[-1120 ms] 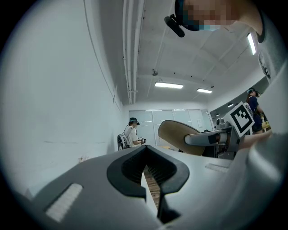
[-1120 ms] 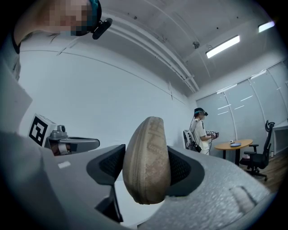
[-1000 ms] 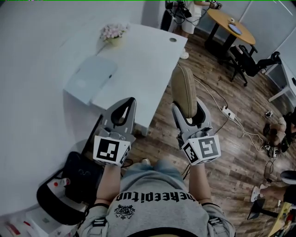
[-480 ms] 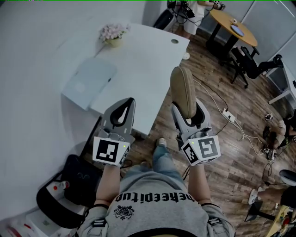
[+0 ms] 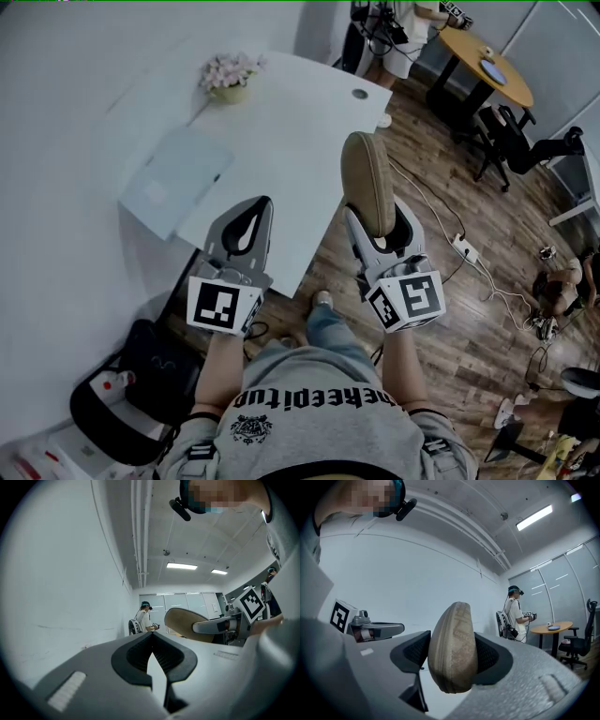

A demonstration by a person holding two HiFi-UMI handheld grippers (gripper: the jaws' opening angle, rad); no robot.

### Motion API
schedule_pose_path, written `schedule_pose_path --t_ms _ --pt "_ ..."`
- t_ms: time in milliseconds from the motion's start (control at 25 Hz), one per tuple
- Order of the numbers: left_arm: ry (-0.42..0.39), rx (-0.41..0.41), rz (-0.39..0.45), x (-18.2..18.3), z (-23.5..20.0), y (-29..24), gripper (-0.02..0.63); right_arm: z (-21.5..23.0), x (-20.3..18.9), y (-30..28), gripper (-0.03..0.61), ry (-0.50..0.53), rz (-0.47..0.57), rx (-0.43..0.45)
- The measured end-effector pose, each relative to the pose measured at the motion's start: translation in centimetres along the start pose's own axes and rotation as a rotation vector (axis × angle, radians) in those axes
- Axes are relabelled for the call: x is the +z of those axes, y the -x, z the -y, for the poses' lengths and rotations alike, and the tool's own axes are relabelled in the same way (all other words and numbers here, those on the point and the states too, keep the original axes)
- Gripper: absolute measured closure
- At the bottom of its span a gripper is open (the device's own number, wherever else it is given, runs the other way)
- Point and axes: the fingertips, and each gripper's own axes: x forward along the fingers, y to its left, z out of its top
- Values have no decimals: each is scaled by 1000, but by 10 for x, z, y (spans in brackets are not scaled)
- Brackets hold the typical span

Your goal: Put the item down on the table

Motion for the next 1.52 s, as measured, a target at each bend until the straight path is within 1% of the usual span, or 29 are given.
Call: schedule_pose_path --t_ms 520,1000,1240,1400,1520 --pt "-1 91 8 -3 -5 -57 595 50 2 -45 316 3 -12 95" --pt "-34 183 24 -2 -2 -97 595 86 -2 -73 316 -10 -3 202" --pt "-47 201 46 1 10 -113 595 100 -7 -79 316 -18 -15 246" --pt "-47 226 4 -7 6 -114 595 103 -17 -89 316 -42 -32 264" --pt "-50 245 -2 -10 -1 -114 595 104 -25 -98 316 -45 -48 276"
